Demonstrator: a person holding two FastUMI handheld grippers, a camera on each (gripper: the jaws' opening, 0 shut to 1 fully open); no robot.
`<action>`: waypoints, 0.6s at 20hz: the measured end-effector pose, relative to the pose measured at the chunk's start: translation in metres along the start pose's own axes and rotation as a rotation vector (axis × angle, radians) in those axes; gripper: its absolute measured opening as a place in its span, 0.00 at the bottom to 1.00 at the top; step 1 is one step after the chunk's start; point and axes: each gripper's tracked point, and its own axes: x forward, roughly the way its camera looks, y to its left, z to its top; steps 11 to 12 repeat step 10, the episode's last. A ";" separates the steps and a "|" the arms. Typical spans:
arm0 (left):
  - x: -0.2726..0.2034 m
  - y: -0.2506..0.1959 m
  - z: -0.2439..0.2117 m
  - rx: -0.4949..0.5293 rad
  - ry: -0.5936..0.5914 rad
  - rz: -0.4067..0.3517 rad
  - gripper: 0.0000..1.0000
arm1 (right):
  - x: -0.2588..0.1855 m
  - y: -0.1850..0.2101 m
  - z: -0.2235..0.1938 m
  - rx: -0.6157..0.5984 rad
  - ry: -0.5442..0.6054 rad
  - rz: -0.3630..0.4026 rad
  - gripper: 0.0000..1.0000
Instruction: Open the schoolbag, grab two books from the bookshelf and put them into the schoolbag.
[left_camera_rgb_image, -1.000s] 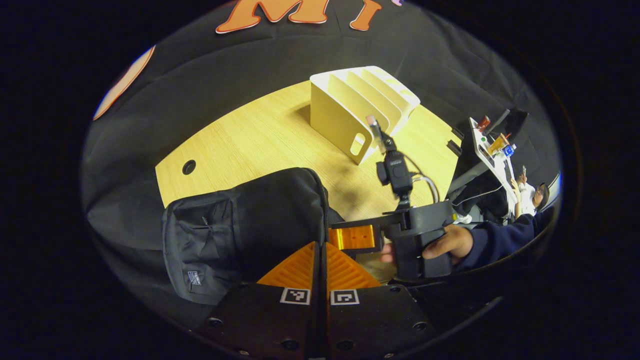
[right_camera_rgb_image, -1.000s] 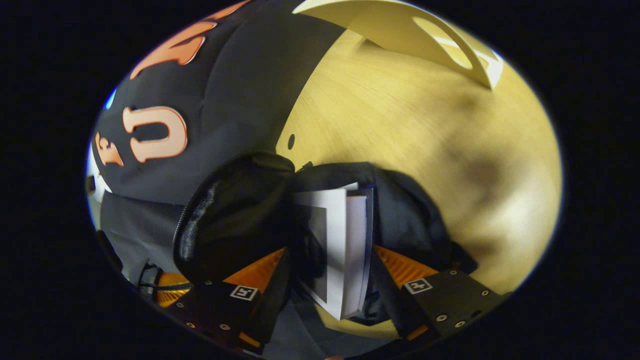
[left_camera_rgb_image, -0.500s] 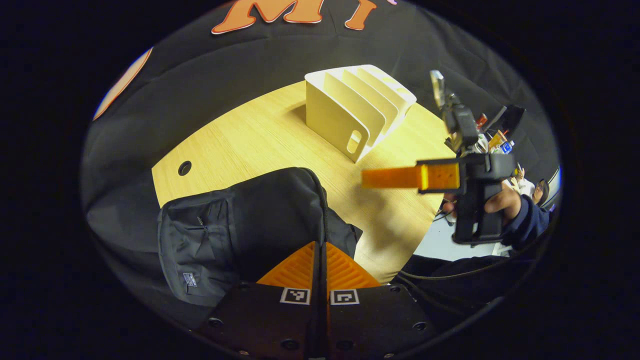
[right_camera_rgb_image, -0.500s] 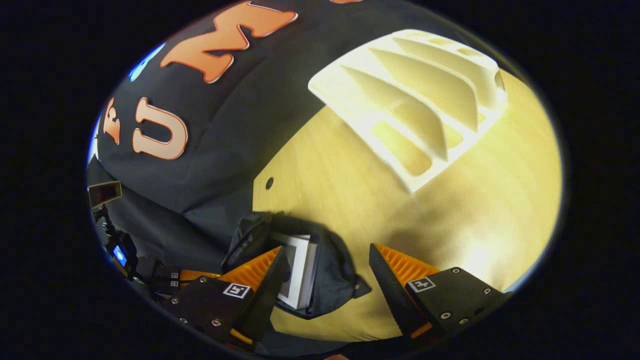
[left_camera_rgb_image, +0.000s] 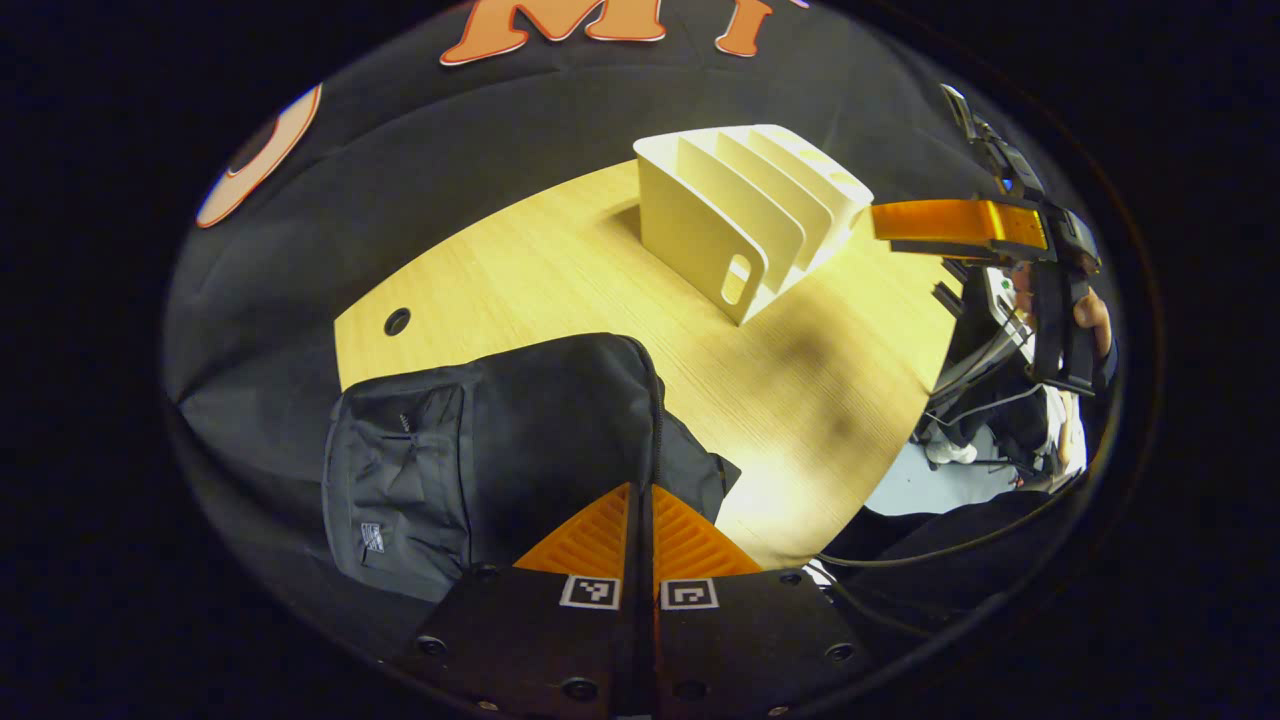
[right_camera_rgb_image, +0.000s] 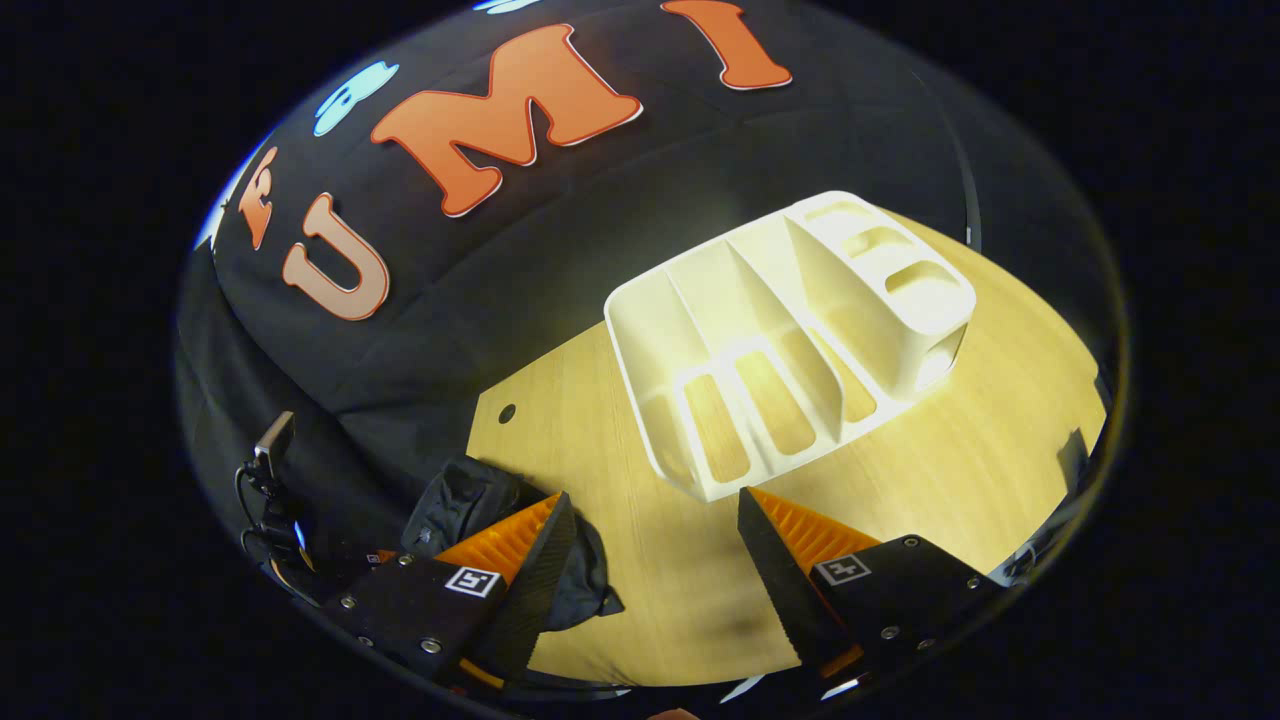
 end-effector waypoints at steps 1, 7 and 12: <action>0.000 -0.001 0.001 -0.021 -0.001 0.029 0.01 | -0.003 -0.008 0.006 -0.037 0.002 -0.007 0.98; -0.005 -0.025 0.009 -0.167 -0.040 0.111 0.08 | -0.014 -0.032 0.039 -0.187 0.003 0.017 0.98; -0.009 -0.044 0.025 -0.216 -0.093 0.145 0.20 | -0.023 -0.038 0.059 -0.258 -0.032 0.030 0.98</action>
